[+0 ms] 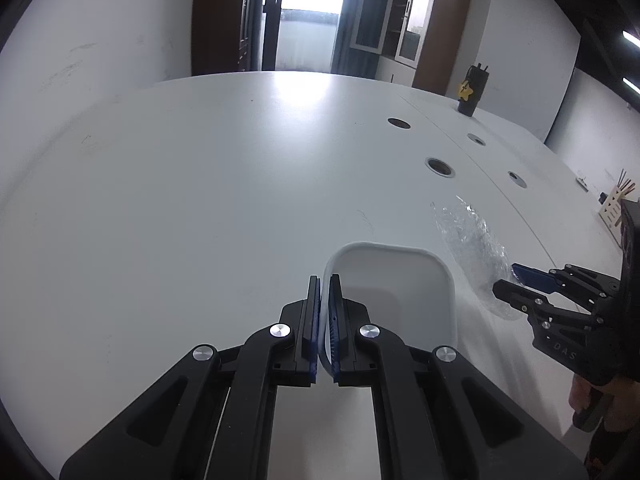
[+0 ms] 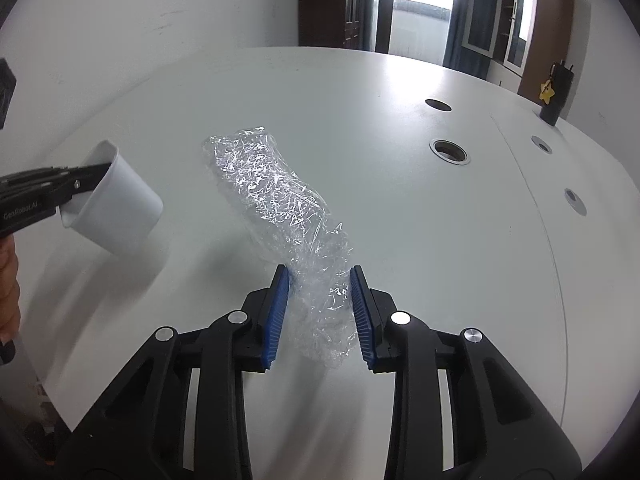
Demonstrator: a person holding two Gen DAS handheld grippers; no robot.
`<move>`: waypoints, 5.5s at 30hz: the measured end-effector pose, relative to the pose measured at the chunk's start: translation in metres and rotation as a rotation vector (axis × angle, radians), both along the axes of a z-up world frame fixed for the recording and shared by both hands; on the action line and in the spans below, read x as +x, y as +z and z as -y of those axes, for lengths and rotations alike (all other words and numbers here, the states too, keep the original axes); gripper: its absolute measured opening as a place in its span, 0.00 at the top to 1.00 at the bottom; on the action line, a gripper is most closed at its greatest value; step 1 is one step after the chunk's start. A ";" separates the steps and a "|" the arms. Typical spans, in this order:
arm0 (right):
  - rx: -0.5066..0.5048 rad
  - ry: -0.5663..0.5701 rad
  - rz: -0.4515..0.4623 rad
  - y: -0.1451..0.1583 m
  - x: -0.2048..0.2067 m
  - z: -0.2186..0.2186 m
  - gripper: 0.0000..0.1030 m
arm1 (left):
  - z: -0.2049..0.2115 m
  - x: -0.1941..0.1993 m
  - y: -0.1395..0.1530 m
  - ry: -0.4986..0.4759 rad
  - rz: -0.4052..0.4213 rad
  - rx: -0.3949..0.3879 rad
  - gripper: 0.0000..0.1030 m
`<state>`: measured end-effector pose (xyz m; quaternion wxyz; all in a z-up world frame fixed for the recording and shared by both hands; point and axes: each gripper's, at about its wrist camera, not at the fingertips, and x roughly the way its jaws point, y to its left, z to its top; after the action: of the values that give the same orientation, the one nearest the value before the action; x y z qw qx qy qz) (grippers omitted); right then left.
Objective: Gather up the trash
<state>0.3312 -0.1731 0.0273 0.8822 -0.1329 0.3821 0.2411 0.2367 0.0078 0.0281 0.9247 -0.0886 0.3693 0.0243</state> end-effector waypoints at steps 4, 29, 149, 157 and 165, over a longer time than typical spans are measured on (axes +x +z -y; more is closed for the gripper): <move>0.069 -0.003 0.013 0.004 -0.037 0.001 0.73 | 0.002 -0.046 0.006 -0.007 0.041 -0.030 0.97; 0.164 0.121 0.002 -0.028 -0.287 0.005 0.73 | 0.037 -0.256 -0.058 -0.073 0.103 -0.011 0.97; -0.037 -0.021 -0.518 -0.306 -0.208 -0.013 0.08 | 0.010 -0.183 -0.326 -0.041 -0.416 -0.059 0.06; -0.025 -0.026 -0.527 -0.310 -0.206 -0.012 0.08 | 0.012 -0.183 -0.327 -0.039 -0.426 -0.055 0.06; -0.033 -0.018 -0.535 -0.310 -0.206 -0.014 0.08 | 0.015 -0.183 -0.330 -0.041 -0.437 -0.062 0.06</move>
<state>0.1253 -0.1593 -0.2831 0.7497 -0.0754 0.6068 0.2533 0.0540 -0.0070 -0.3018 0.8199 -0.1021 0.5632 0.0125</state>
